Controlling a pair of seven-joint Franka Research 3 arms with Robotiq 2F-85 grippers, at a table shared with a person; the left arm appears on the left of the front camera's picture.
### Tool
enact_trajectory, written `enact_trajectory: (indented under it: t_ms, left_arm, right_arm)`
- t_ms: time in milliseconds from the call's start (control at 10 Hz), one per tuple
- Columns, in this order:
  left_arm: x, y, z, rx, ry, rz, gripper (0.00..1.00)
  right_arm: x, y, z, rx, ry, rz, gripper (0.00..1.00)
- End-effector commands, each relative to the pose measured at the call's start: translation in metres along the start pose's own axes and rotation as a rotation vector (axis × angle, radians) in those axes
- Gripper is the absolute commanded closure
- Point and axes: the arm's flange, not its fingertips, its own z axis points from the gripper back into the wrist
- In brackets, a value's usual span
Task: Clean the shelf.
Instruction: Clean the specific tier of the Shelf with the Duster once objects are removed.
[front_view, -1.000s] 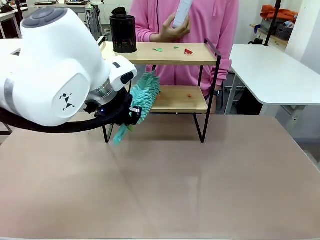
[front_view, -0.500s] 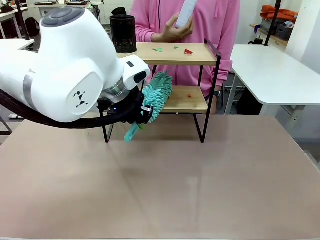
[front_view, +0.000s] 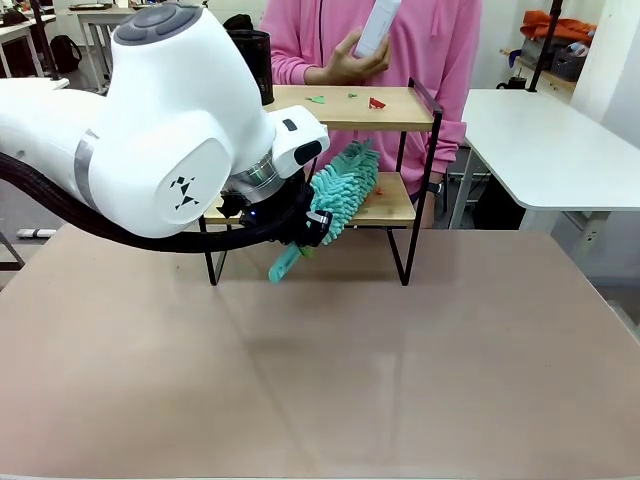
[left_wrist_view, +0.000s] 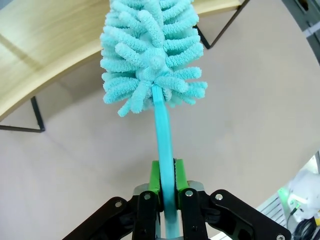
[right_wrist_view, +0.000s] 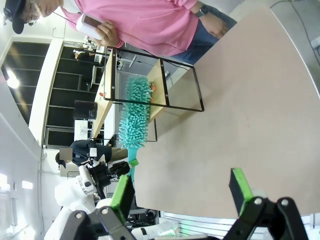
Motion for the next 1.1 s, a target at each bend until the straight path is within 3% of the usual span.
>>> enact_trajectory:
  t_ms: [0,400,1000]
  left_arm:
    - [0.004,0.009,0.001,0.008,0.015,-0.086,0.88]
    - [0.009,0.010,0.010,-0.002,0.014,-0.095,0.88]
    - [0.012,0.022,0.012,-0.005,0.167,-0.158,0.88]
  right_arm:
    - [0.001,0.001,0.000,0.029,-0.009,0.022,0.00]
    - [0.001,0.001,0.000,0.029,-0.009,0.022,0.00]
    - [0.001,0.001,0.000,0.029,-0.009,0.022,0.00]
